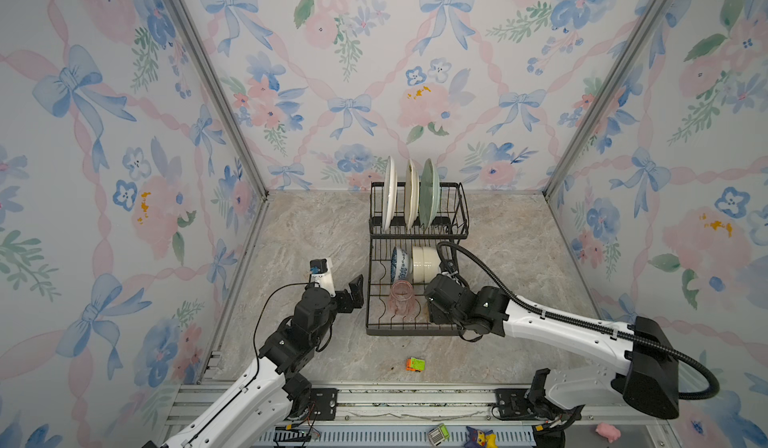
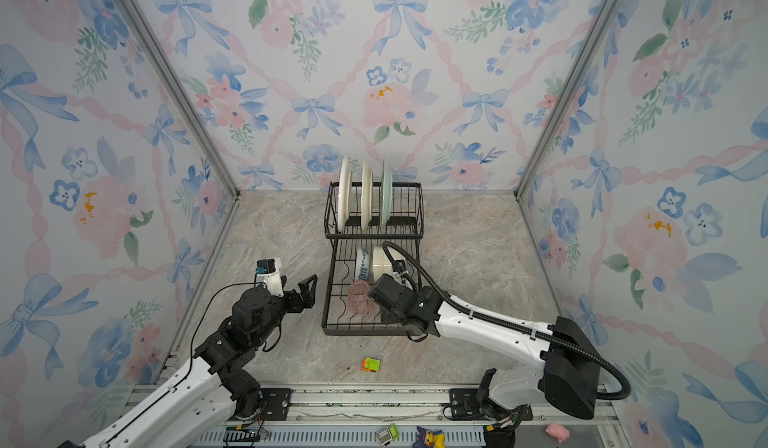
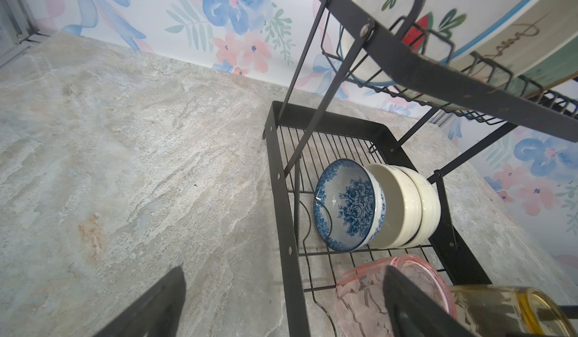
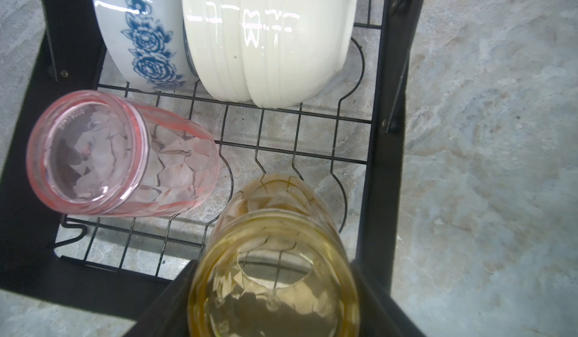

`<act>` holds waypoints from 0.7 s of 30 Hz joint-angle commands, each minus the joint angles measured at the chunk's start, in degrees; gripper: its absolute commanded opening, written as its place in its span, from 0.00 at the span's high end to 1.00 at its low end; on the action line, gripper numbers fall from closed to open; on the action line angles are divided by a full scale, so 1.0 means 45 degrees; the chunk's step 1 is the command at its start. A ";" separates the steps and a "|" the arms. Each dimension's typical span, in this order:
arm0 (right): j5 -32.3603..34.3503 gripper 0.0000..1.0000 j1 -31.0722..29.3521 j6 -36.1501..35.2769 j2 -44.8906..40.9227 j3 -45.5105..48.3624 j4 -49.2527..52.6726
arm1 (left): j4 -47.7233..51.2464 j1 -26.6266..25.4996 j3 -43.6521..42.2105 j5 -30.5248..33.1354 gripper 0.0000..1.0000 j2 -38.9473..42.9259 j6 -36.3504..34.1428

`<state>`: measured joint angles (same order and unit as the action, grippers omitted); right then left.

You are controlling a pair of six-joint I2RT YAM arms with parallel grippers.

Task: Unload the mixed dishes from the dish rack
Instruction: 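Close the right gripper around the amber glass's base in the lower tier, then lift the amber glass out toward the left gripper while the left gripper opens nearby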

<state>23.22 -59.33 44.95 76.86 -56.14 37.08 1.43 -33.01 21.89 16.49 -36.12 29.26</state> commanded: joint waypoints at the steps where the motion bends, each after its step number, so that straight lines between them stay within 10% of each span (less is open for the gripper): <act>1: 0.0243 0.47 0.0109 -0.0122 -0.0472 -0.0099 0.0266 | 0.0071 -0.0095 -0.0011 -0.0050 0.02 -0.0231 0.0164; 21: -0.3199 0.48 0.1967 -0.1559 -0.1519 -0.0923 -0.1895 | 0.0932 -0.0066 0.1170 -0.2657 0.02 -0.0184 0.0476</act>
<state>13.61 -51.66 39.97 70.52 -57.45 32.86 4.01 -33.01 25.45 8.54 -37.82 30.55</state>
